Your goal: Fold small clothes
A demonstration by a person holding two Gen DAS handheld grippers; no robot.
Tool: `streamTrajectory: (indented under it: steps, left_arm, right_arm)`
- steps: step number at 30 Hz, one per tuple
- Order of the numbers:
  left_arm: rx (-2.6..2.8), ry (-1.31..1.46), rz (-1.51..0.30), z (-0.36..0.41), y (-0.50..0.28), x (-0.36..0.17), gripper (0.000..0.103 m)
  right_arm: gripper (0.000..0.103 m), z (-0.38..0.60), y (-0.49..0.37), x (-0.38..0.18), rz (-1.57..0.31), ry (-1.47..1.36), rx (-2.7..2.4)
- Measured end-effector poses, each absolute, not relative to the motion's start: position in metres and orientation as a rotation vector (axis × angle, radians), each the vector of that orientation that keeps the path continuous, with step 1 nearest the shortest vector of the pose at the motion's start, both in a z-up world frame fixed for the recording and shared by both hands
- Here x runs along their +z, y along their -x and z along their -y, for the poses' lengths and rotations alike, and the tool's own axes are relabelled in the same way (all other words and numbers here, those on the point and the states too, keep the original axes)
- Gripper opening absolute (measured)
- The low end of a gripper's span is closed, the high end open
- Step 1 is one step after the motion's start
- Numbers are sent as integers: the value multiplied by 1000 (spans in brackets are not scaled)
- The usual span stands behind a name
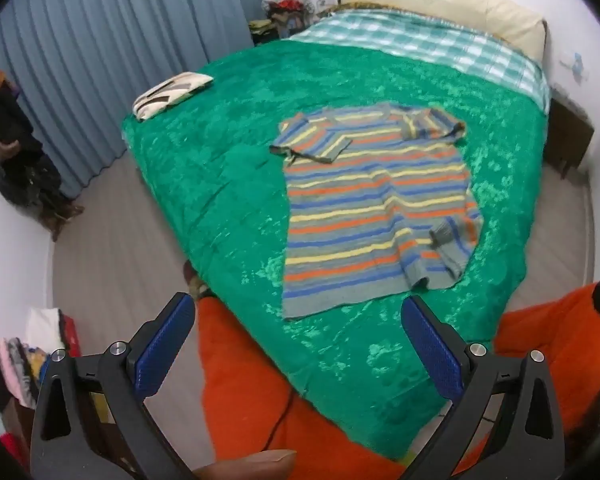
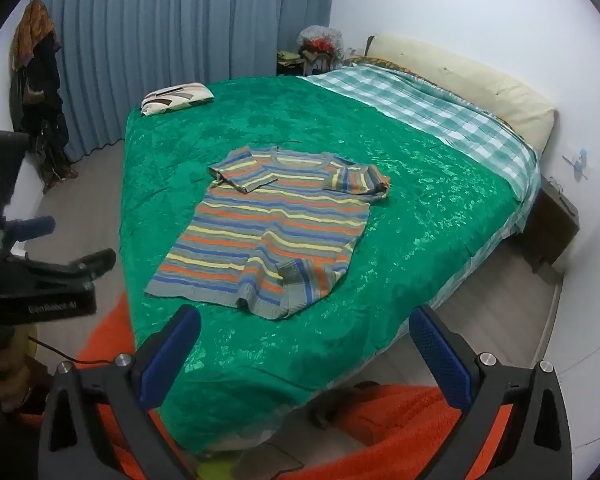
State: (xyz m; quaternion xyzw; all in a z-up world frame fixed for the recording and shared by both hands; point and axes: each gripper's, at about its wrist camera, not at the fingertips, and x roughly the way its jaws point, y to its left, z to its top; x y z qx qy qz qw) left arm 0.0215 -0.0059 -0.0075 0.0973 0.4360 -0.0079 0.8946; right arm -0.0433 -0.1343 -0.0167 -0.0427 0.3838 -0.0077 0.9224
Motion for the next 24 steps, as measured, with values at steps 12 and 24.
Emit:
streamTrajectory:
  steps: [12, 24]
  left_arm:
    - [-62, -207, -946, 6, -32, -19, 103]
    - [-99, -171, -955, 7, -36, -21, 103]
  right_arm:
    - [103, 134, 33, -18, -815, 76, -22]
    - [103, 140, 24, -29, -852, 84, -82]
